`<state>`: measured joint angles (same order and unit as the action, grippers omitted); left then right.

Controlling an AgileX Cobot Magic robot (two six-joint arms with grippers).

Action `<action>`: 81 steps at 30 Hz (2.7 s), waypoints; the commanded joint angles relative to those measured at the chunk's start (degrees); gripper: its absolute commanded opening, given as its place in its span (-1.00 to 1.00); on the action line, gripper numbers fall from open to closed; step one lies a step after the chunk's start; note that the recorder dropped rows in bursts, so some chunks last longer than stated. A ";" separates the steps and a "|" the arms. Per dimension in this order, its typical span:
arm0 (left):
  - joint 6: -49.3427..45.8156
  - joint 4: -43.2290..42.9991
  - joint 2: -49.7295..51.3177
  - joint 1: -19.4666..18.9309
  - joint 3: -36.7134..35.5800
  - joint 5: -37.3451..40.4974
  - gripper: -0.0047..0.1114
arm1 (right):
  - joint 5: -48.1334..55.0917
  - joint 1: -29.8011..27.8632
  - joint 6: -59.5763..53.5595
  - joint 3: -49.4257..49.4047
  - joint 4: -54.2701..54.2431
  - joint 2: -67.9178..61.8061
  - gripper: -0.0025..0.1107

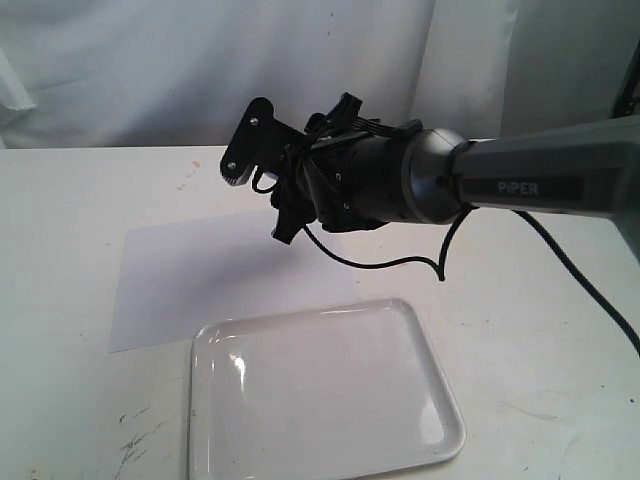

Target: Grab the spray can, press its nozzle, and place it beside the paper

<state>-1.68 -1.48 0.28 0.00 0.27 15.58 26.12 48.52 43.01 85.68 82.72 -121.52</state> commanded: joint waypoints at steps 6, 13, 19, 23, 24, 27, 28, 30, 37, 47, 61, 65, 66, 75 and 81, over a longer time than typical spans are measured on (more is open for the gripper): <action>-0.02 0.25 -0.28 0.00 -0.27 -5.84 -0.92 | -2.07 0.10 0.41 0.58 1.28 0.25 -0.96; 1.68 0.93 -0.28 0.00 -0.27 -19.10 -0.92 | -1.40 0.57 1.12 0.58 1.87 -2.42 -0.96; 12.07 7.85 -0.28 0.00 -0.27 -23.34 -0.92 | -2.51 0.57 0.85 0.58 1.87 -2.57 -0.96; 12.06 12.13 0.62 0.00 0.65 -21.43 -0.92 | -3.29 0.45 0.85 0.58 1.87 -2.57 -0.96; 11.83 11.78 1.75 0.00 2.10 -20.77 -0.92 | -3.29 0.45 0.85 0.58 1.87 -2.57 -0.96; 11.68 7.69 6.17 0.00 6.81 -19.63 -0.92 | -3.41 0.45 1.85 0.58 1.87 -2.57 -0.96; 11.68 6.30 8.23 0.00 8.17 -19.63 -0.92 | -3.41 0.45 1.96 0.58 1.87 -2.57 -0.96; 11.68 3.84 12.92 0.00 11.98 -19.63 -0.92 | -3.41 0.45 1.96 0.58 1.87 -2.57 -0.96; 11.90 2.36 33.10 0.00 23.52 -14.53 -0.92 | -3.41 0.45 2.09 0.58 0.80 -2.57 -0.96; 12.25 6.03 61.14 0.00 40.93 -2.06 -0.92 | -4.66 0.45 1.12 0.58 0.50 -2.57 -0.96; 10.28 10.92 76.77 0.00 54.62 6.72 -0.92 | -3.67 0.45 -2.57 0.58 0.37 -2.57 -0.96; 10.28 11.67 76.55 0.00 54.64 6.59 -0.92 | -4.36 0.45 -2.92 0.58 0.37 -2.57 -0.96; 10.89 11.99 76.68 0.00 54.64 6.25 -0.92 | -4.98 0.45 -3.59 0.58 0.37 -2.57 -0.96; 2.12 18.06 78.82 0.00 56.45 7.52 -0.92 | -5.92 0.45 -7.07 0.58 1.19 -2.71 -0.96; -13.76 29.90 87.36 0.00 64.11 18.62 -0.92 | -5.92 0.45 -7.07 0.58 2.02 -3.57 -0.96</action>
<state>-8.52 22.81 83.59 0.00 60.96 29.10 20.18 48.98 36.39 85.68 83.07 -125.41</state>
